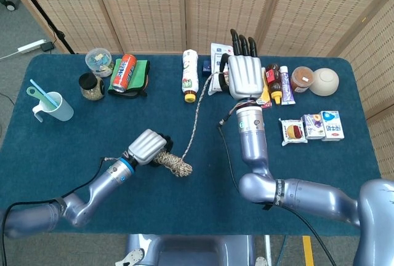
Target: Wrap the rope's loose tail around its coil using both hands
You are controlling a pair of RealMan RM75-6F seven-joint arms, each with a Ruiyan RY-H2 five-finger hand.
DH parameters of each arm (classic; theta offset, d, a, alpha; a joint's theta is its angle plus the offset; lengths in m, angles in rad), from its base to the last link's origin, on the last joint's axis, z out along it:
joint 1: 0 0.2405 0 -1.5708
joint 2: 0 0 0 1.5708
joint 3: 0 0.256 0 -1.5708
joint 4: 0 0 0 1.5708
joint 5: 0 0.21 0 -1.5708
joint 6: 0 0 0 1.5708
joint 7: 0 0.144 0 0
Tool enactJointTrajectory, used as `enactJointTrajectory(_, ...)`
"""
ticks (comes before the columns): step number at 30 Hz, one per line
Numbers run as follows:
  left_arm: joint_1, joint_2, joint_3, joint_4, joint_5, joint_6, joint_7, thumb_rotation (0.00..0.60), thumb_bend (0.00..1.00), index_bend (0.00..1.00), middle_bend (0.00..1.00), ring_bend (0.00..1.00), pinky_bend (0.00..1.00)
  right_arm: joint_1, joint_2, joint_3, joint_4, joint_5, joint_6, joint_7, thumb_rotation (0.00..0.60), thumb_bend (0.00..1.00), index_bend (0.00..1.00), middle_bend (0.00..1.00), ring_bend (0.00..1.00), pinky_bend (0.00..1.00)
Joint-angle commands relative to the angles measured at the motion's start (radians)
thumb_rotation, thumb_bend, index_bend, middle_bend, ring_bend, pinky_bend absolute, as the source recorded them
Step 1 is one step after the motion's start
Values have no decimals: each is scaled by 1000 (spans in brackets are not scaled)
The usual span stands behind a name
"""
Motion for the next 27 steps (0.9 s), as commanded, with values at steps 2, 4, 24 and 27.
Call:
enactJointTrajectory(2, -14, 44, 12, -50, 26, -37, -86, 600, 539, 632, 486, 514, 700, -11, -32, -11, 67, 31, -52, 37, 600, 511, 738, 0, 0, 0)
enactJointTrajectory(4, -16, 55, 12, -64, 32, -44, -125, 600, 538, 637, 486, 514, 700, -15, -42, -13, 91, 44, -73, 49, 600, 511, 738, 0, 0, 0)
enactJointTrajectory(24, -16, -24, -112, -63, -72, 49, -301, 600, 538, 681, 500, 521, 700, -92, -156, -115, 239, 36, -235, 170, 600, 513, 740, 0, 0, 0)
enactJointTrajectory(27, -11, -58, -148, -59, -129, 86, -249, 600, 538, 685, 505, 522, 700, -111, -163, -139, 235, 18, -244, 180, 600, 514, 740, 0, 0, 0)
